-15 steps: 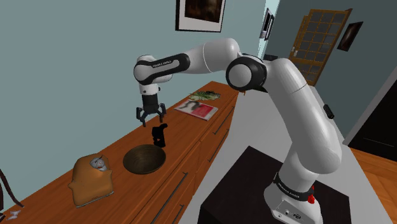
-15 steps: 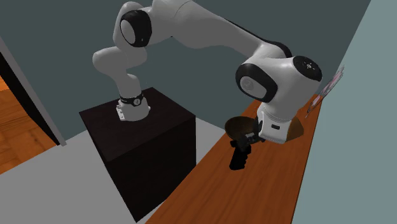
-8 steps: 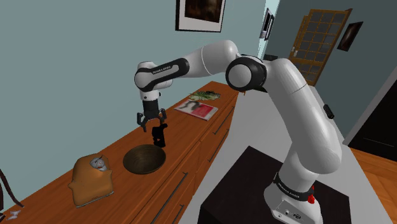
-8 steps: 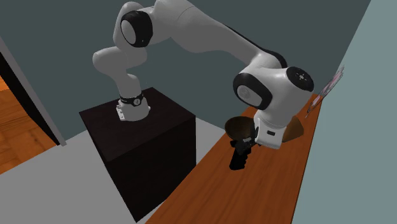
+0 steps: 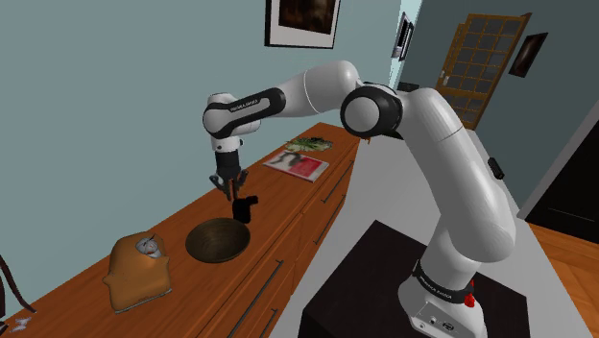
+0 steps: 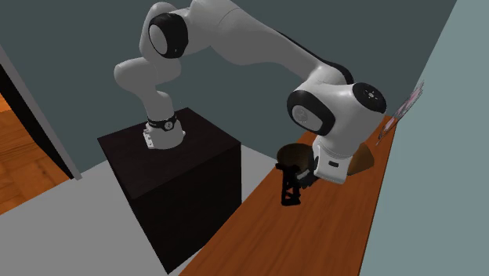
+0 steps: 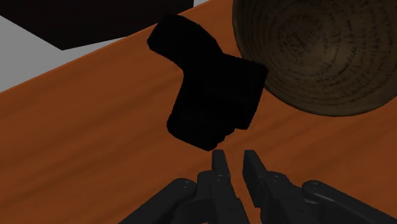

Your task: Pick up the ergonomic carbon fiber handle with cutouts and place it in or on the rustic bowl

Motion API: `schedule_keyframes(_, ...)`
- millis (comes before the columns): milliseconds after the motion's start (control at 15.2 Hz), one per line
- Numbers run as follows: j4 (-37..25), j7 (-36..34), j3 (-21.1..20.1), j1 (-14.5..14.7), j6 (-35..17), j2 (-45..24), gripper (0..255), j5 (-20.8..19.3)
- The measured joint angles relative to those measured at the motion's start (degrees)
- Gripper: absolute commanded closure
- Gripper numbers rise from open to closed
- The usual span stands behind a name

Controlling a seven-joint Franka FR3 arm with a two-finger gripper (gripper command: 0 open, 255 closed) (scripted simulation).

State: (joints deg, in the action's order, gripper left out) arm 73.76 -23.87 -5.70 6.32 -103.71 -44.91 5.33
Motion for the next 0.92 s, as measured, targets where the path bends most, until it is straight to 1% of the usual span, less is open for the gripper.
schedule_keyframes(396, 0.00, 0.00, 0.00, 0.00, 0.00, 0.00, 255, 0.00)
schedule_keyframes(462, 0.00, 0.00, 0.00, 0.00, 0.00, 0.00, 0, 0.00)
schedule_keyframes(528, 0.00, 0.00, 0.00, 0.00, 0.00, 0.00, 0, 0.00)
schedule_keyframes(594, -0.86, -2.70, 1.55, 2.12, 1.49, -0.56, 0, -1.97)
schedule_keyframes(726, -5.91, -13.80, 5.81, 8.91, 8.21, -4.37, 0, -8.24)
schedule_keyframes(792, -6.78, -16.79, 6.87, 10.61, 9.84, -5.35, 0, -9.77)
schedule_keyframes(924, -6.49, -19.20, 7.77, 11.87, 10.26, -5.94, 0, -10.98)
